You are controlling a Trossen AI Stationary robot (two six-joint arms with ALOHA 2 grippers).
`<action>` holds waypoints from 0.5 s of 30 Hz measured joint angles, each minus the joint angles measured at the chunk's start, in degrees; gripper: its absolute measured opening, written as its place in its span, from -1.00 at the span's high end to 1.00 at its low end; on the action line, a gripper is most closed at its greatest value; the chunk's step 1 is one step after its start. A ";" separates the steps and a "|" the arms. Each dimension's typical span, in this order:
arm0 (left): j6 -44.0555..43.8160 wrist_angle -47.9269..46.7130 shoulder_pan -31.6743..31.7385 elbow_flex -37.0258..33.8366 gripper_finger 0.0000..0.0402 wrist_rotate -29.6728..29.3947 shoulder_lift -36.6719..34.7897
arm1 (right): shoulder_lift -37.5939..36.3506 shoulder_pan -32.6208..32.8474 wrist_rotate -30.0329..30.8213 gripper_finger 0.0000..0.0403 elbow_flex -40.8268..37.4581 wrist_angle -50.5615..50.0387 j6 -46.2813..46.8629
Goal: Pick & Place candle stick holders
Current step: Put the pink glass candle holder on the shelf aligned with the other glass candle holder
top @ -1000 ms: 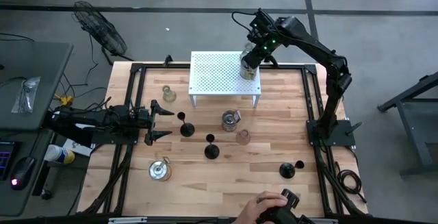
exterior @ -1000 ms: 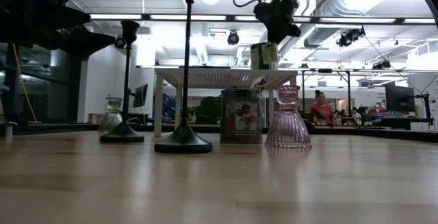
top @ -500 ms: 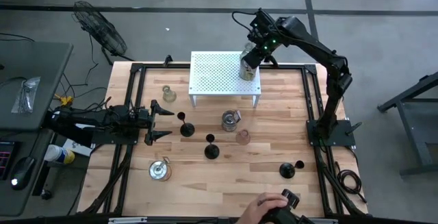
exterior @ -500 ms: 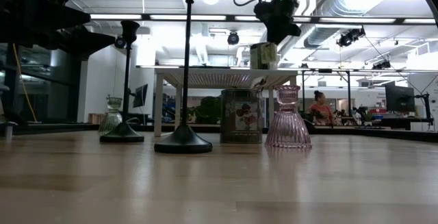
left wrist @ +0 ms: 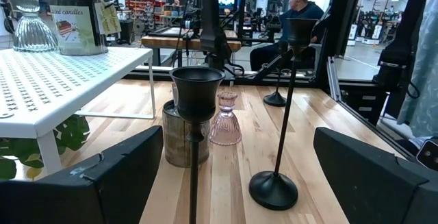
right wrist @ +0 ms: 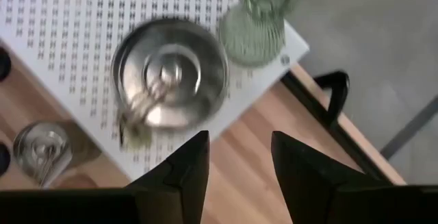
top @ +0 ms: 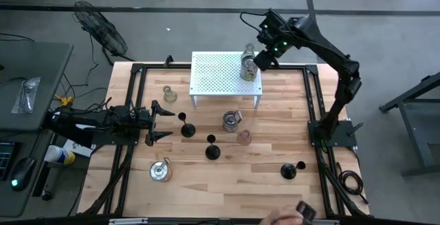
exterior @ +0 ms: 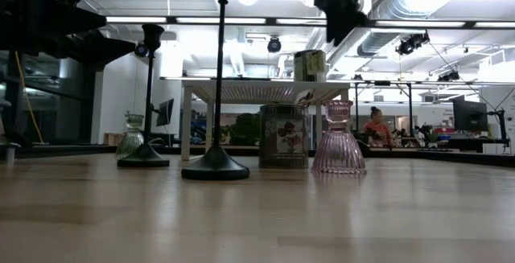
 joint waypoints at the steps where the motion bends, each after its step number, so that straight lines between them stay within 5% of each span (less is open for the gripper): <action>1: 0.00 0.00 0.00 -0.02 -0.85 0.00 0.00 | -0.55 0.55 0.50 0.25 0.00 -1.17 0.80; 8: -0.01 0.00 -0.01 0.00 -0.85 0.00 -0.01 | -4.88 5.98 3.53 0.25 -2.44 -3.85 2.35; 15: -0.01 0.00 0.00 -0.01 -0.85 0.00 -0.01 | -13.73 11.84 3.52 0.25 -15.54 1.21 2.70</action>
